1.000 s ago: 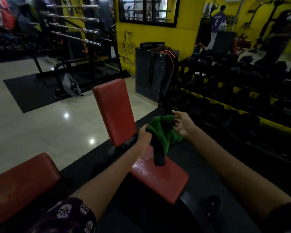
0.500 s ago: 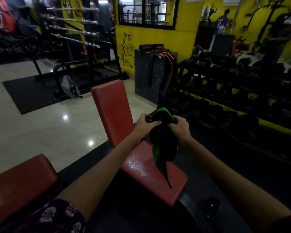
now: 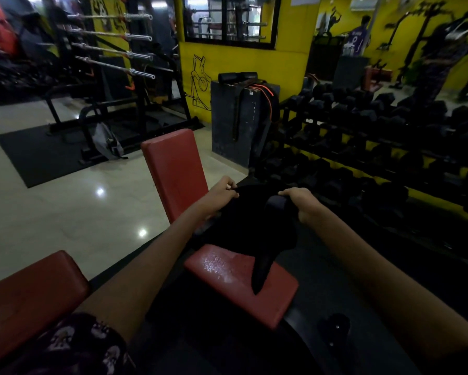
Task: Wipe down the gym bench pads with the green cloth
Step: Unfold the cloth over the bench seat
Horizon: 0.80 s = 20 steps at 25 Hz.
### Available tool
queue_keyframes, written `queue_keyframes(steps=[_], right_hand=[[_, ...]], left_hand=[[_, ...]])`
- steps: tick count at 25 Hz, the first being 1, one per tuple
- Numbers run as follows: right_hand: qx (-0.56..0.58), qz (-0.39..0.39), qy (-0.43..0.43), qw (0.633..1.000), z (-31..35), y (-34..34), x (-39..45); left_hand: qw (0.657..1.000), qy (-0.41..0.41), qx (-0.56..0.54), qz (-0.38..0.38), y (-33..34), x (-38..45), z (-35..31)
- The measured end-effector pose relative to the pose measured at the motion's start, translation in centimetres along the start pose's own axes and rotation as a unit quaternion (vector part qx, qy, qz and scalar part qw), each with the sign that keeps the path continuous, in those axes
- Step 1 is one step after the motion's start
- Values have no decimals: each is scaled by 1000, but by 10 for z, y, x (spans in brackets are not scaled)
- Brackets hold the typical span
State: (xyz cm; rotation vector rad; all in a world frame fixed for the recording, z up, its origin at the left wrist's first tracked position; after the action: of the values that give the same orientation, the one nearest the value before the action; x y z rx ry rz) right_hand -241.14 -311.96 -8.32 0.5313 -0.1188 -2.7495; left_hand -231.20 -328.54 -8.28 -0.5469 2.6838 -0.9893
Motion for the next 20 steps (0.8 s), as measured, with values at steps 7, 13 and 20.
queue_keyframes(steps=[7, 13, 20], right_hand=[[60, -42, -94, 993, 16, 11, 3], [117, -99, -142, 978, 29, 12, 11], [65, -112, -143, 981, 18, 13, 20]], left_hand=[[981, 70, 181, 14, 2, 1, -2], [961, 175, 199, -78, 35, -1, 14], [999, 38, -27, -3, 57, -4, -11]])
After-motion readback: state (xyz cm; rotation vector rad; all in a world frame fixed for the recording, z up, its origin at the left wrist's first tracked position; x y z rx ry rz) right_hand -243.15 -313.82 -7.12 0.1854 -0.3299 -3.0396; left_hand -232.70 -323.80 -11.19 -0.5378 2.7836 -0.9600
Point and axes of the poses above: each hand's wrist, its own x-axis towards the middle knuckle, its own y-axis out of the palm, z = x × y, the point moved 2 cm from there along x, towards the middle knuckle, and after that the axes turned 12 degrees about x, right-handed, at the moved point
